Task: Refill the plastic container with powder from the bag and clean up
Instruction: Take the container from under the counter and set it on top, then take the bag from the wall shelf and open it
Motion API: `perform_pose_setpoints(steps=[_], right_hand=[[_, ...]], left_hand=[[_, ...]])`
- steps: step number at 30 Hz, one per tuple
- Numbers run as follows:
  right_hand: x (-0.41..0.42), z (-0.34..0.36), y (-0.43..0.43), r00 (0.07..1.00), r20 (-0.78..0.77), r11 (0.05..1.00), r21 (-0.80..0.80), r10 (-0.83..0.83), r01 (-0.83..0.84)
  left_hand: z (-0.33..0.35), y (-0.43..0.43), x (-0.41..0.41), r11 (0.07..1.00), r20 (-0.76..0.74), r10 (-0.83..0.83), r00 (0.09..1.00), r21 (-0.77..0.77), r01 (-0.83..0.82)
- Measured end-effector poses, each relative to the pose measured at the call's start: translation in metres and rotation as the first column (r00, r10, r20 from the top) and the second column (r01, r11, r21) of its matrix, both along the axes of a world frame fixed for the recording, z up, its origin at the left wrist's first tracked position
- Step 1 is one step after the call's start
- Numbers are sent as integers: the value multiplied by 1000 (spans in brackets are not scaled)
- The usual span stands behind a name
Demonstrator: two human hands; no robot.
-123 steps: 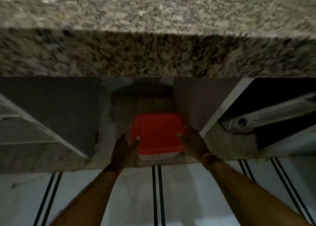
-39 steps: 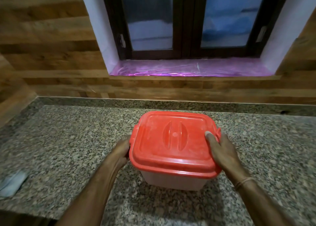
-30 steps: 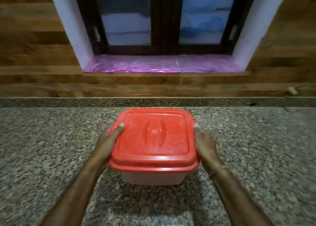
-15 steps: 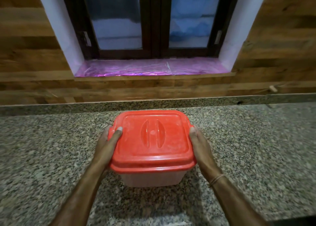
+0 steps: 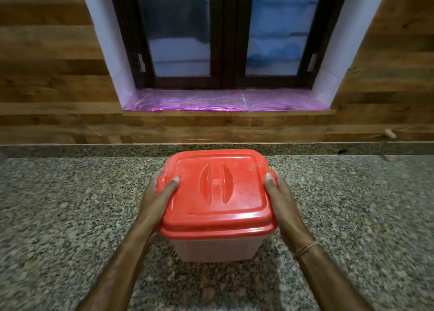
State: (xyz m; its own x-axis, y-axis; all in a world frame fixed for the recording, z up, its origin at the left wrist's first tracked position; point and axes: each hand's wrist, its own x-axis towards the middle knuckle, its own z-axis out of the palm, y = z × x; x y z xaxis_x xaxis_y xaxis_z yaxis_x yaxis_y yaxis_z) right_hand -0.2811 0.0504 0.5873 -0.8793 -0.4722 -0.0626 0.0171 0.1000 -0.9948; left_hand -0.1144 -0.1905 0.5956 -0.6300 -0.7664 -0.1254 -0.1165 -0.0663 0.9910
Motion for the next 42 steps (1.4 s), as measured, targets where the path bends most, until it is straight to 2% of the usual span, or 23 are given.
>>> perform_pose_setpoints(steps=[5, 8, 11, 14, 16, 18, 20, 22, 24, 29, 35, 38, 42], right_hand=[[-4, 17, 4, 999, -40, 1000, -21, -5, 4], [-16, 27, 19, 998, -26, 998, -30, -54, 53], [-44, 34, 43, 991, 57, 992, -18, -122, 123], [-85, 34, 82, 968, 227, 984, -113, -111, 140], [-112, 29, 118, 958, 268, 979, -140, -106, 148], [-138, 20, 155, 954, 267, 973, -143, -140, 183], [-162, 8, 191, 948, 244, 961, -133, -204, 241], [-183, -9, 220, 945, 194, 952, -105, -263, 287], [-202, -34, 239, 937, 160, 941, -87, -310, 327], [-228, -104, 248, 930, 168, 944, 11, -327, 330], [-226, -157, 227, 947, 115, 929, 258, -301, 264], [-220, -167, 224, 957, -23, 855, 444, -289, 269], [-219, -181, 221, 960, -155, 741, 611, -233, 278]], left_hand=[[25, -2, -8, 993, -59, 11, 998, -113, -17], [41, 11, -28, 983, -37, -1, 999, -185, -6], [44, 40, -58, 979, -28, -61, 998, -196, 54], [45, 80, -94, 975, -35, -110, 993, -200, 101], [44, 108, -115, 956, -13, -196, 981, -224, 188], [30, 131, -133, 918, 101, -271, 957, -270, 289], [12, 155, -148, 845, 317, -280, 906, -366, 389], [-2, 178, -157, 737, 509, -213, 834, -476, 479], [-12, 189, -165, 640, 587, -109, 802, -577, 508], [-13, 193, -177, 552, 650, 80, 756, -660, 509], [-18, 194, -179, 496, 667, 142, 732, -688, 530], [-20, 194, -178, 457, 658, 162, 735, -710, 535], [-22, 194, -180, 436, 656, 173, 735, -720, 540]])
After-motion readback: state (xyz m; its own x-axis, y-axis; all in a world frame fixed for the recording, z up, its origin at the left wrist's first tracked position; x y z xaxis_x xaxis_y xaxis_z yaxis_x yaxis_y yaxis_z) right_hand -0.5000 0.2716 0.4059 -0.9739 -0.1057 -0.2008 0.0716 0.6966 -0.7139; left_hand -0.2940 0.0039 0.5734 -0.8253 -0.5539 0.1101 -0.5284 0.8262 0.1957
